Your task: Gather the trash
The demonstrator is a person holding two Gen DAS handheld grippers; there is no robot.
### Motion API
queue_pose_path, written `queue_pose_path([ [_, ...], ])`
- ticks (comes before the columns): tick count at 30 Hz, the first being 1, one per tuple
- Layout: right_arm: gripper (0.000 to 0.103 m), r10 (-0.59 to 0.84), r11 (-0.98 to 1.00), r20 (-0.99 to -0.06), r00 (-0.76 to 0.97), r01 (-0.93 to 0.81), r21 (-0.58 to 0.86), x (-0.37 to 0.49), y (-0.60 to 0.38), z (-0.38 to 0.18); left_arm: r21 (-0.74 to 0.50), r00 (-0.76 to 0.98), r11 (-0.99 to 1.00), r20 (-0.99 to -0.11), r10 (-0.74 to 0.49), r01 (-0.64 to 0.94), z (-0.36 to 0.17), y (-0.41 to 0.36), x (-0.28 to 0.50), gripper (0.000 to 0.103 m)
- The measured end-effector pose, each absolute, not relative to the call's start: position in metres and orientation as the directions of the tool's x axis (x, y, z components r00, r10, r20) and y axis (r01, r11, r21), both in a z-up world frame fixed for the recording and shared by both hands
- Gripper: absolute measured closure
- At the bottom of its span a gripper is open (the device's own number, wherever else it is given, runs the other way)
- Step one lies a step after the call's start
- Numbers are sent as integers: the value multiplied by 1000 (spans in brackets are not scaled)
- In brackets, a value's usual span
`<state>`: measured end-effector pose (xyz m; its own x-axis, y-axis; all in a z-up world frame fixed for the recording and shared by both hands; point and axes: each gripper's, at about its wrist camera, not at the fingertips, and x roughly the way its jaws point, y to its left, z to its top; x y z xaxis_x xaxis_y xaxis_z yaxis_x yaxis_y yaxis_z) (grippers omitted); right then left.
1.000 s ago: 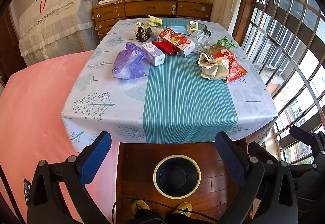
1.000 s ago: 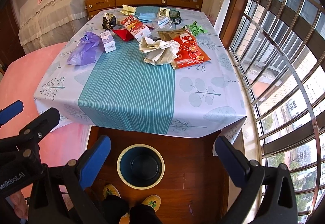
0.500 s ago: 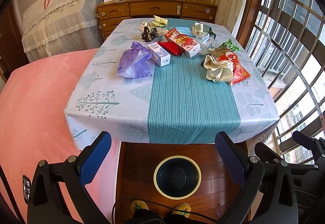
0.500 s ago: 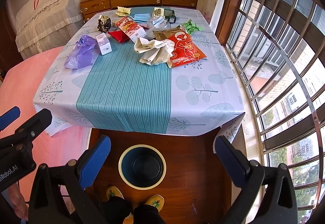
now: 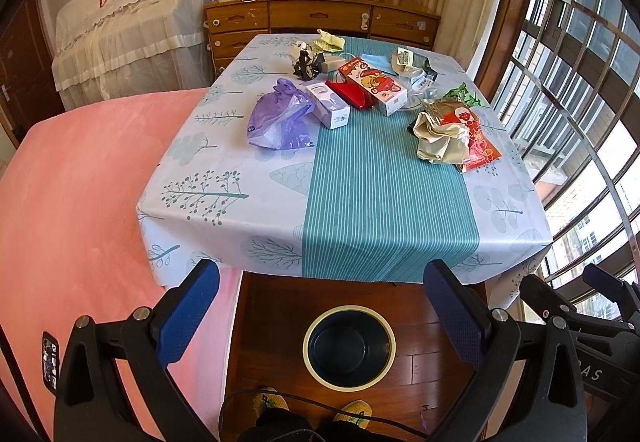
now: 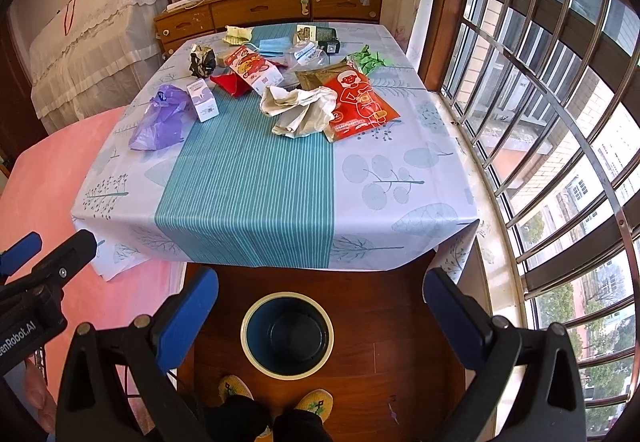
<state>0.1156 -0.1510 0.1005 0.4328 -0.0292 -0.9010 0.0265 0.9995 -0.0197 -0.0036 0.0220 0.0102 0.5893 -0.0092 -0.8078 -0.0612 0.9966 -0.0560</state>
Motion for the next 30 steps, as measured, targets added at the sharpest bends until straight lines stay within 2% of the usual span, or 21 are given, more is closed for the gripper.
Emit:
queue_pose_path([
  [20, 0, 42, 999, -850, 525, -36, 27, 131, -142, 125, -21, 614, 995, -788, 41, -93, 39, 26, 1, 2],
  [30, 0, 21, 999, -845, 534, 25, 40, 176, -132, 120, 2, 613, 999, -789, 32, -50, 40, 39, 50, 2],
])
